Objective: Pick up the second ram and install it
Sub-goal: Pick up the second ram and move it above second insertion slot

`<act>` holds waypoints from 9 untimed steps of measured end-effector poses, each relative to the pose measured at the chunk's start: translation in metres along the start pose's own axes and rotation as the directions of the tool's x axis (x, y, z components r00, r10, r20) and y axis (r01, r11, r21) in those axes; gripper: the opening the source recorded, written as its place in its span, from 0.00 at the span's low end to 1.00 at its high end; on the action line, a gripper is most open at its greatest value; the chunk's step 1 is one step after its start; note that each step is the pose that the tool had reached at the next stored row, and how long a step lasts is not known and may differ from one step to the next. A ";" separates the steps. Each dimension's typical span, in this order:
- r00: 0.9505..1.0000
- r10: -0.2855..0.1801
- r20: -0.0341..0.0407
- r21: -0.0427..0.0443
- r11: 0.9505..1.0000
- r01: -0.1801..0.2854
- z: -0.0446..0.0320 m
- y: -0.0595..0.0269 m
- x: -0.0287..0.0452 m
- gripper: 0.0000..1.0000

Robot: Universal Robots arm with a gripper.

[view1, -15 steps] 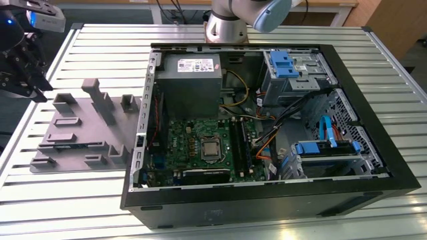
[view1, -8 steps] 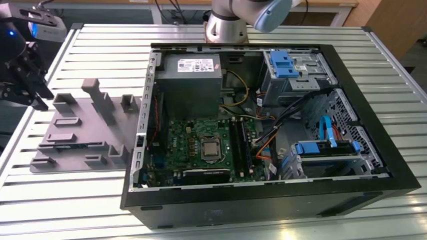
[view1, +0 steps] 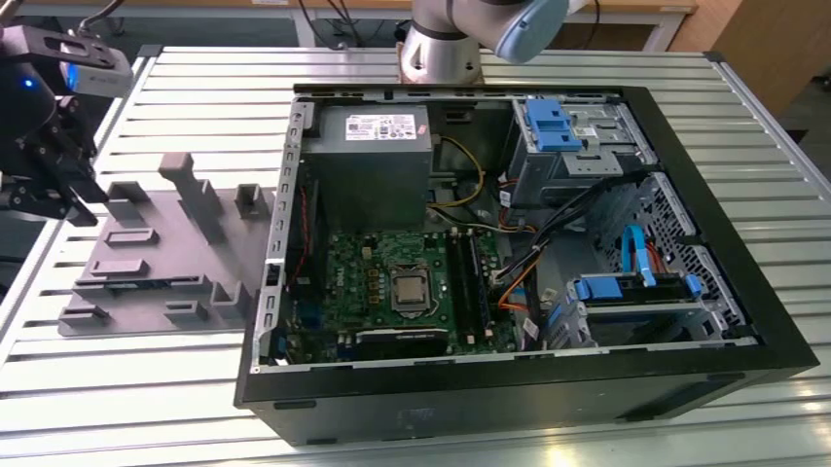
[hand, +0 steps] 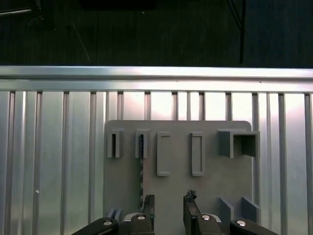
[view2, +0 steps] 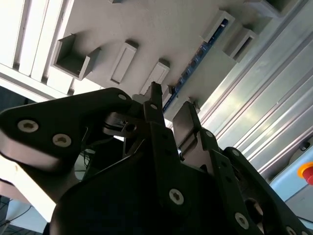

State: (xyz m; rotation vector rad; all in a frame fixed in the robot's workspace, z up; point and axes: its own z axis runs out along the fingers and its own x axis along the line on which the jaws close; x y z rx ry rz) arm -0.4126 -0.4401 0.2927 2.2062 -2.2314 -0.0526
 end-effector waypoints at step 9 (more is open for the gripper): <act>1.000 0.000 0.000 0.000 1.000 0.000 0.0091 -0.0003 0.0028 0.37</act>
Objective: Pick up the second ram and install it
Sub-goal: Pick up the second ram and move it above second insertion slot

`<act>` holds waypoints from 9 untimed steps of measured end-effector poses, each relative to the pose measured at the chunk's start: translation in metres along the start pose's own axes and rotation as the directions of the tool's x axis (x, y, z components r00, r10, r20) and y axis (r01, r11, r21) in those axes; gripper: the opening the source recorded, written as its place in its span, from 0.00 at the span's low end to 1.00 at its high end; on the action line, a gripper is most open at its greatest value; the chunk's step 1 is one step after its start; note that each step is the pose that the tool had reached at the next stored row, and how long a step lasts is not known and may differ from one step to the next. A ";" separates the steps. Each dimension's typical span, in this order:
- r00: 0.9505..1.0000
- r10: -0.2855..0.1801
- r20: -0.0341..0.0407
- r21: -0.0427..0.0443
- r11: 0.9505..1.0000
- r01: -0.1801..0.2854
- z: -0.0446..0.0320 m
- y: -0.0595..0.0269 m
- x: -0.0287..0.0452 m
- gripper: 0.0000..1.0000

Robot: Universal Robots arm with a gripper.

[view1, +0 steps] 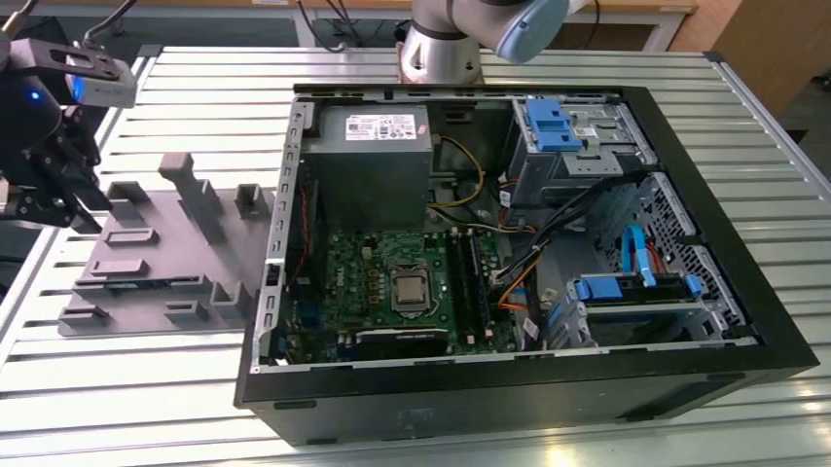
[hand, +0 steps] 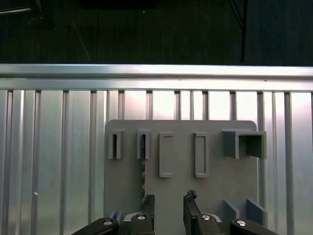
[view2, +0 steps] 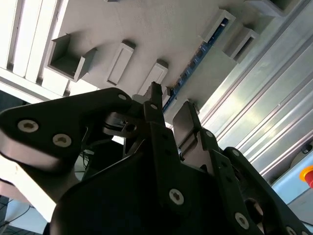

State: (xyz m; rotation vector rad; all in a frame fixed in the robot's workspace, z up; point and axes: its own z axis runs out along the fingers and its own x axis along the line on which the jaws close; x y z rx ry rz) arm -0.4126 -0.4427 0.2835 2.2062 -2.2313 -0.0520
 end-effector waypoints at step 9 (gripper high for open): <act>1.000 0.000 0.001 0.000 1.000 0.000 0.0153 -0.0006 0.0120 0.37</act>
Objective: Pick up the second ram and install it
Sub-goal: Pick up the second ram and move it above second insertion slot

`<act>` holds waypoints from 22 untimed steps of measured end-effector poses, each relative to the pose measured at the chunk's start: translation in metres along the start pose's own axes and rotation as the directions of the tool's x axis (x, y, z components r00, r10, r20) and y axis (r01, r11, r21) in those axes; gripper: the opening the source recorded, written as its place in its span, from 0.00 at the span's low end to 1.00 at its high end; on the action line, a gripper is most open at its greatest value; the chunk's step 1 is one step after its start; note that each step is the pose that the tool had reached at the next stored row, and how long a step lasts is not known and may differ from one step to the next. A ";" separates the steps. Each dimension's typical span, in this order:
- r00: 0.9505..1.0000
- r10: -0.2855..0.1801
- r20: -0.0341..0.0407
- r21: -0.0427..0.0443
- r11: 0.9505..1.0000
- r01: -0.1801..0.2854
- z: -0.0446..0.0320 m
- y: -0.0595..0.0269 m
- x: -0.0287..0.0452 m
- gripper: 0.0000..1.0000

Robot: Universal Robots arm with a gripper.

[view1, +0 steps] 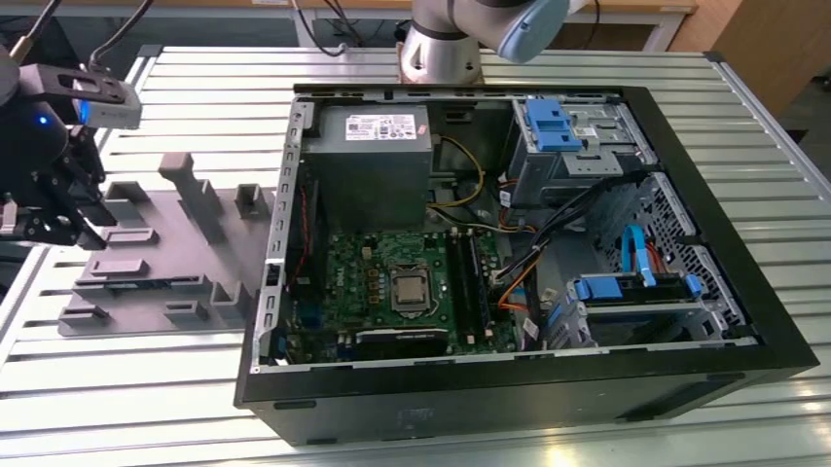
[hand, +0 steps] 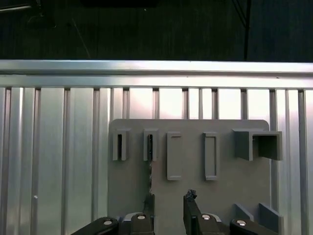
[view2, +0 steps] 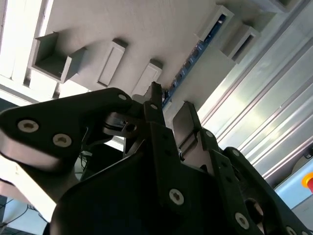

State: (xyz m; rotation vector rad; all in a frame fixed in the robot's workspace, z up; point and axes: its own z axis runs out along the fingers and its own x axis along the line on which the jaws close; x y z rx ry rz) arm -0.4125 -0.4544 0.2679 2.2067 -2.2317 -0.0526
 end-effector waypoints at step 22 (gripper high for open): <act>1.000 0.010 0.001 0.000 1.000 -0.010 0.0276 -0.0062 0.0063 0.37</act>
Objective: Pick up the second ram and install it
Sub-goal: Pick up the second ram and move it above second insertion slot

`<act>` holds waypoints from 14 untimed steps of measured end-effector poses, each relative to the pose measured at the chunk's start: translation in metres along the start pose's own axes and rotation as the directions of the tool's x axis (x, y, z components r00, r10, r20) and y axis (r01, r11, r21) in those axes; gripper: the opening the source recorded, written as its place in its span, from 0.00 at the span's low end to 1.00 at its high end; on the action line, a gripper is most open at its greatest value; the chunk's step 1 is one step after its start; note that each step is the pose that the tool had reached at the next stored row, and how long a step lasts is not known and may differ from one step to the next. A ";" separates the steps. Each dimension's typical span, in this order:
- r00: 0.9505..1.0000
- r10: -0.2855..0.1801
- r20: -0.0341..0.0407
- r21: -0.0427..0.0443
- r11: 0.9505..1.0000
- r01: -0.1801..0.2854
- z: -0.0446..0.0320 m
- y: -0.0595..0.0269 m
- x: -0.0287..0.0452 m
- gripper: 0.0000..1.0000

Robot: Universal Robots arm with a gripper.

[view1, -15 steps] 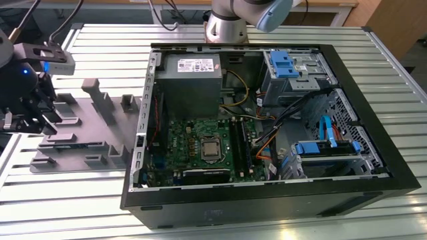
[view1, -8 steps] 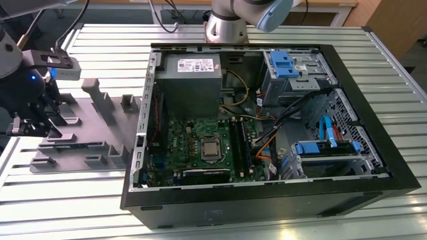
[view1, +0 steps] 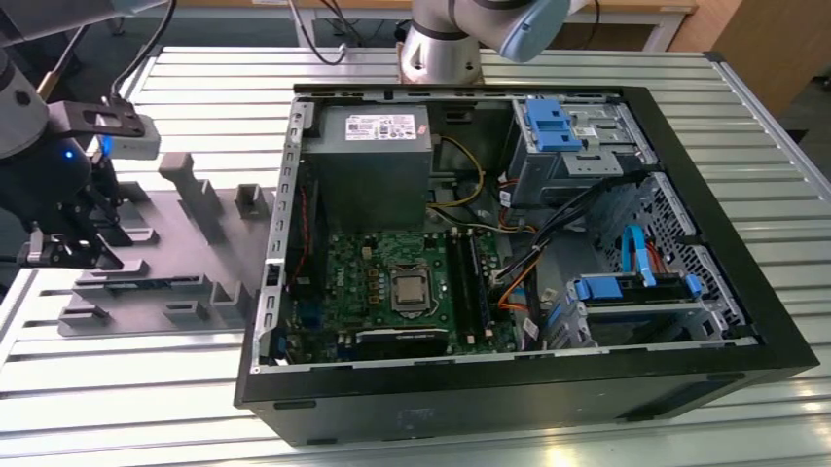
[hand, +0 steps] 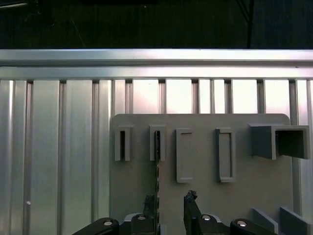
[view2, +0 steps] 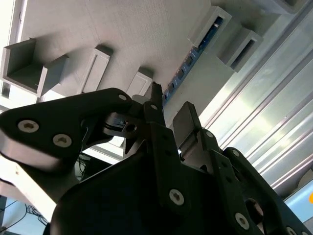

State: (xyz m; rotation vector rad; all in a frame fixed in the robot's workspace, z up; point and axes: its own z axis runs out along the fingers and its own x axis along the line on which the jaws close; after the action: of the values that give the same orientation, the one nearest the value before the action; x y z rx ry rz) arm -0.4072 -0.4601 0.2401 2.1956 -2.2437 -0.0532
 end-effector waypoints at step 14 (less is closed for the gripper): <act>1.000 0.000 0.000 0.002 1.000 0.000 0.0209 -0.0006 0.0012 0.37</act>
State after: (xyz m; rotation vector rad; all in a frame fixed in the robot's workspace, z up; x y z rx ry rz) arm -0.4072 -0.4609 0.2191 2.1966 -2.2447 -0.0506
